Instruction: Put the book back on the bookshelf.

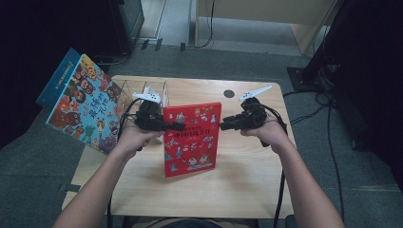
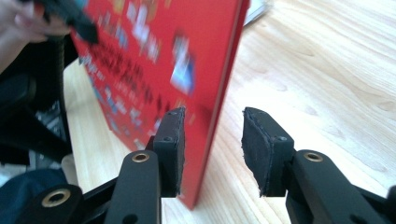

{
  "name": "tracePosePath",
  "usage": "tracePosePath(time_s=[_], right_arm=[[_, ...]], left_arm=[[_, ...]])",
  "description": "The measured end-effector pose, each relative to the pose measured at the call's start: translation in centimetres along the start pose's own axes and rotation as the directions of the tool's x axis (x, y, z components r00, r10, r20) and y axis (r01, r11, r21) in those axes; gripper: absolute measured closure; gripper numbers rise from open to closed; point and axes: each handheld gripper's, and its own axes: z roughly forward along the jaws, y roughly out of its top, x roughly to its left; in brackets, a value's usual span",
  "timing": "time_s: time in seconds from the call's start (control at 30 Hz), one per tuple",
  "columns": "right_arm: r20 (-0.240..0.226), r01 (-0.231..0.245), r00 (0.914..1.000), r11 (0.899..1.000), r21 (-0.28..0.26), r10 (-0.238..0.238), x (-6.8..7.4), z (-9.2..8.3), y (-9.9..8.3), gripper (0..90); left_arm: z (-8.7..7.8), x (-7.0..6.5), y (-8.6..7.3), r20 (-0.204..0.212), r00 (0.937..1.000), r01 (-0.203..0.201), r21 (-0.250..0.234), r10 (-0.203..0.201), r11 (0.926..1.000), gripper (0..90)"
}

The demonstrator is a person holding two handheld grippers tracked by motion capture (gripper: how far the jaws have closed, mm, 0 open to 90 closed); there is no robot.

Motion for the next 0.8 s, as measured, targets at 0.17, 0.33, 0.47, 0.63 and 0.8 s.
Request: tracePosePath(time_s=[0.17,0.33,0.47,0.63,0.8], right_arm=[[0.01,0.018,0.9998,1.0,-0.009,-0.017,-0.1,0.3,-0.2,59.5],[-0.011,0.049,0.9987,0.998,-0.048,-0.05,0.1,0.2,-0.1,59.4],[-0.036,0.057,0.9976,0.996,-0.07,-0.06,0.3,0.2,0.1,57.5],[-0.069,0.077,0.9941,0.993,-0.093,-0.084,0.5,0.2,0.2,55.7],[-0.103,0.08,0.9901,0.988,-0.134,-0.095,0.5,0.0,0.3,55.0]], left_arm=[[0.4,-0.3,0.3,0.016,0.9998,-0.012,0.005,0.012,0.9999,80.4],[0.5,-0.8,0.7,0.011,0.9993,-0.036,0.011,0.036,0.9993,80.4],[0.6,-1.1,1.1,0.017,0.9985,-0.051,0.015,0.051,0.9986,80.4],[0.6,-1.3,1.3,0.026,0.9972,-0.071,0.017,0.07,0.9973,80.4],[0.4,-1.3,1.5,0.048,0.9959,-0.077,0.001,0.077,0.997,80.4]])
